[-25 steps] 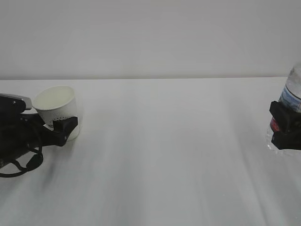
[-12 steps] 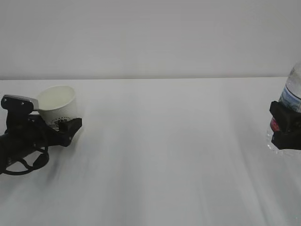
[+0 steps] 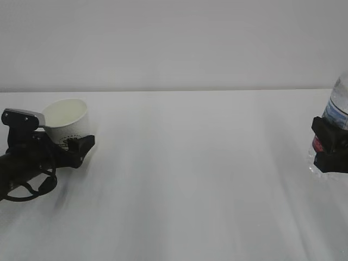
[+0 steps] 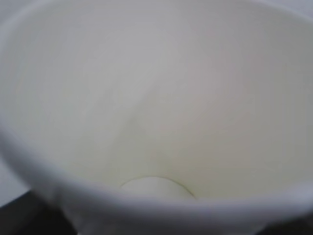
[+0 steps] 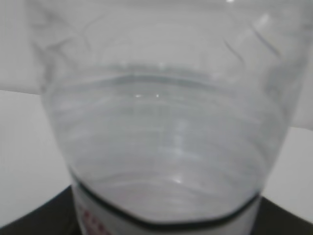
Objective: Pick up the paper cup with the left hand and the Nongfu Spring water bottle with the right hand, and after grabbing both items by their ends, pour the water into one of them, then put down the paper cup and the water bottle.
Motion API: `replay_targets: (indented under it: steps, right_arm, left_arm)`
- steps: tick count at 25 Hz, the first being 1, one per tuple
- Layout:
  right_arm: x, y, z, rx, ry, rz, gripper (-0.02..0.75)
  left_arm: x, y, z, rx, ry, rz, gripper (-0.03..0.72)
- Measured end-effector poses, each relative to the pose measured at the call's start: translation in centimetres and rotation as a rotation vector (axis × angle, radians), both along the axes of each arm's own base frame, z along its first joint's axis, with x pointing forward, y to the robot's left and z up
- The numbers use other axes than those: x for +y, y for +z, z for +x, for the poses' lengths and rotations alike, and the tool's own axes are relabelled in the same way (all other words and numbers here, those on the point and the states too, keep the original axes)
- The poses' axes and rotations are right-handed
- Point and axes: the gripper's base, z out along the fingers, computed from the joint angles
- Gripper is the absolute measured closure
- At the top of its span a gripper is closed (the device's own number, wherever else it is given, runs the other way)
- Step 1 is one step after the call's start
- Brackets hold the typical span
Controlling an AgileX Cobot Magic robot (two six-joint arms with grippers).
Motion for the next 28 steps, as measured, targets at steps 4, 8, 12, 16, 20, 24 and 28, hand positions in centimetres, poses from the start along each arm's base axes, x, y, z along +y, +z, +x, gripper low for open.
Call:
replay_targets:
  steps: [4,8,12,16,20,24,28]
  right_arm:
    - [0.0,0.0,0.0,0.0,0.0,0.0,0.349]
    - [0.0,0.0,0.0,0.0,0.0,0.0,0.349]
    - [0.0,0.0,0.0,0.0,0.0,0.0,0.349]
    - [0.0,-0.2,0.0,0.011,0.0,-0.001,0.349]
    - [0.0,-0.6,0.1,0.027,0.0,-0.003,0.348]
    - [0.0,-0.7,0.1,0.03,0.0,-0.003,0.349]
    - [0.0,-0.7,0.1,0.03,0.0,-0.003,0.349]
  left_arm:
    - [0.0,0.0,0.0,0.0,-0.002,0.0,0.095]
    - [-0.1,0.0,0.0,0.0,-0.007,0.001,0.148]
    - [-0.3,0.0,-0.1,-0.001,-0.034,0.006,0.156]
    - [-0.6,0.0,-0.3,0.004,-0.069,-0.002,0.157]
    - [-0.9,0.0,-0.4,0.002,-0.118,-0.001,0.157]
    - [-1.3,0.6,-0.5,-0.017,-0.164,0.004,0.157]
    - [-1.6,0.8,-0.7,-0.01,-0.196,-0.017,0.158]
